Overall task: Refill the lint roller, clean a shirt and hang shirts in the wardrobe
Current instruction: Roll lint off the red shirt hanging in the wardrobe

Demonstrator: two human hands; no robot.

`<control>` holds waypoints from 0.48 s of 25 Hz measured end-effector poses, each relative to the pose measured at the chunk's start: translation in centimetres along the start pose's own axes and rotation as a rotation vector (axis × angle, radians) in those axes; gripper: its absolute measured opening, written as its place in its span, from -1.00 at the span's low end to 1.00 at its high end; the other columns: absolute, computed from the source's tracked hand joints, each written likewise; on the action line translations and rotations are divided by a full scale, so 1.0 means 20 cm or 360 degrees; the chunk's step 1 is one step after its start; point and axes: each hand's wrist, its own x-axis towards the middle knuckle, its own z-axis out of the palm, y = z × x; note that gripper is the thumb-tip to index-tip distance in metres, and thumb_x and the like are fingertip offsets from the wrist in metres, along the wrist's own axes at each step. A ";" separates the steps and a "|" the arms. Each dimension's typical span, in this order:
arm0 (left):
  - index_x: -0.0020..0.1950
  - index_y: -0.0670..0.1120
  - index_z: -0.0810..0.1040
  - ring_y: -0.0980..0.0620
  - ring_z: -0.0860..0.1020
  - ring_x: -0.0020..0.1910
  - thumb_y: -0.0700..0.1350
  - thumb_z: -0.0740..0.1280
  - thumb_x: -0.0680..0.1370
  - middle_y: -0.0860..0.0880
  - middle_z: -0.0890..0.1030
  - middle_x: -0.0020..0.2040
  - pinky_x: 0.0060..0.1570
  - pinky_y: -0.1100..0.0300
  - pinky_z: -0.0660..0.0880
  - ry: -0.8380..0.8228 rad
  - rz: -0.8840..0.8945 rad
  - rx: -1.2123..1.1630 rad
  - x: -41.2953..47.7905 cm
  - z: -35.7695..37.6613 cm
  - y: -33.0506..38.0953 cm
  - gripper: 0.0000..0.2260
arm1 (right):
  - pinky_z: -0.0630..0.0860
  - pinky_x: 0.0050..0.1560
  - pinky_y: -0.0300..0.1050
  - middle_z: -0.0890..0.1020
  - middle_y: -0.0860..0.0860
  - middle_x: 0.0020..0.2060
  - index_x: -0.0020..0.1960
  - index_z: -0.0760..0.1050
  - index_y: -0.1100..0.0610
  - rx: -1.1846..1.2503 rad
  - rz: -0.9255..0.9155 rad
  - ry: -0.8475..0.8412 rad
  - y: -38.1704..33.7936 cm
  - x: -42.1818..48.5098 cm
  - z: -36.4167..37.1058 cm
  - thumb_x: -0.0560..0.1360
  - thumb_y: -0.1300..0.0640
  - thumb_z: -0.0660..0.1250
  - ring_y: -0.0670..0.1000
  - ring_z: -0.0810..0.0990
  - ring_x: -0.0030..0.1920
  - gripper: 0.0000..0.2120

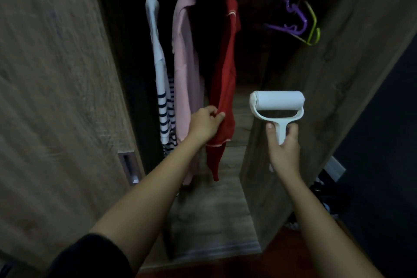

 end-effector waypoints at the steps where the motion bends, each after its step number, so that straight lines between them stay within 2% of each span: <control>1: -0.24 -0.09 0.50 0.05 0.43 -0.39 -0.04 0.34 0.52 0.02 0.45 -0.43 -0.30 0.22 0.27 0.0145 0.0081 0.0051 -0.05 -0.03 -0.02 -0.82 | 0.38 -0.17 -0.16 0.52 -0.16 -0.26 0.08 0.34 0.14 0.0035 0.0013 -0.0021 0.00 0.04 0.02 0.52 0.06 0.28 -0.20 0.50 -0.26 -0.78; 4: -0.09 -0.16 0.61 -0.05 0.49 -0.22 -0.07 0.34 0.52 -0.16 0.52 -0.20 -0.23 0.25 0.25 0.0788 0.0183 0.0108 -0.15 -0.24 -0.07 -0.83 | 0.41 -0.22 -0.19 0.49 -0.10 -0.26 0.10 0.27 0.14 0.0158 -0.0002 -0.0229 -0.04 0.19 0.16 0.52 0.13 0.26 -0.20 0.48 -0.32 -0.77; 6: -0.01 -0.21 0.58 -0.19 0.54 -0.11 -0.05 0.25 0.54 -0.28 0.57 -0.11 -0.12 0.13 0.36 0.1135 0.0142 0.0195 -0.16 -0.43 -0.11 -0.76 | 0.45 -0.34 -0.17 0.48 -0.06 -0.27 0.09 0.23 0.11 0.0315 -0.0039 -0.0424 -0.09 0.27 0.28 0.52 0.20 0.22 -0.19 0.46 -0.42 -0.80; 8: 0.00 -0.22 0.54 -0.23 0.57 -0.12 -0.06 0.22 0.57 -0.28 0.62 -0.12 -0.11 0.03 0.42 0.1382 0.0123 0.0310 -0.15 -0.60 -0.13 -0.76 | 0.47 -0.35 -0.23 0.49 -0.06 -0.26 0.12 0.24 0.11 0.0473 -0.0118 -0.0571 -0.16 0.34 0.39 0.56 0.21 0.18 -0.19 0.46 -0.45 -0.82; 10: -0.08 -0.23 0.52 -0.12 0.55 -0.24 -0.07 0.26 0.58 -0.20 0.59 -0.24 -0.23 0.14 0.34 0.1542 0.0171 0.0373 -0.13 -0.71 -0.12 -0.78 | 0.50 -0.26 -0.19 0.51 -0.08 -0.29 0.14 0.28 0.07 0.0514 -0.0258 -0.0593 -0.24 0.40 0.48 0.58 0.13 0.16 -0.18 0.51 -0.40 -0.85; 12: -0.22 -0.17 0.46 0.16 0.44 -0.39 -0.04 0.31 0.55 -0.05 0.46 -0.41 -0.36 0.28 0.24 0.1631 0.0194 0.0333 -0.11 -0.78 -0.13 -0.76 | 0.54 -0.24 -0.15 0.51 -0.11 -0.34 0.16 0.34 0.04 0.0547 -0.0369 -0.0556 -0.31 0.45 0.56 0.59 0.04 0.13 -0.20 0.54 -0.39 -0.83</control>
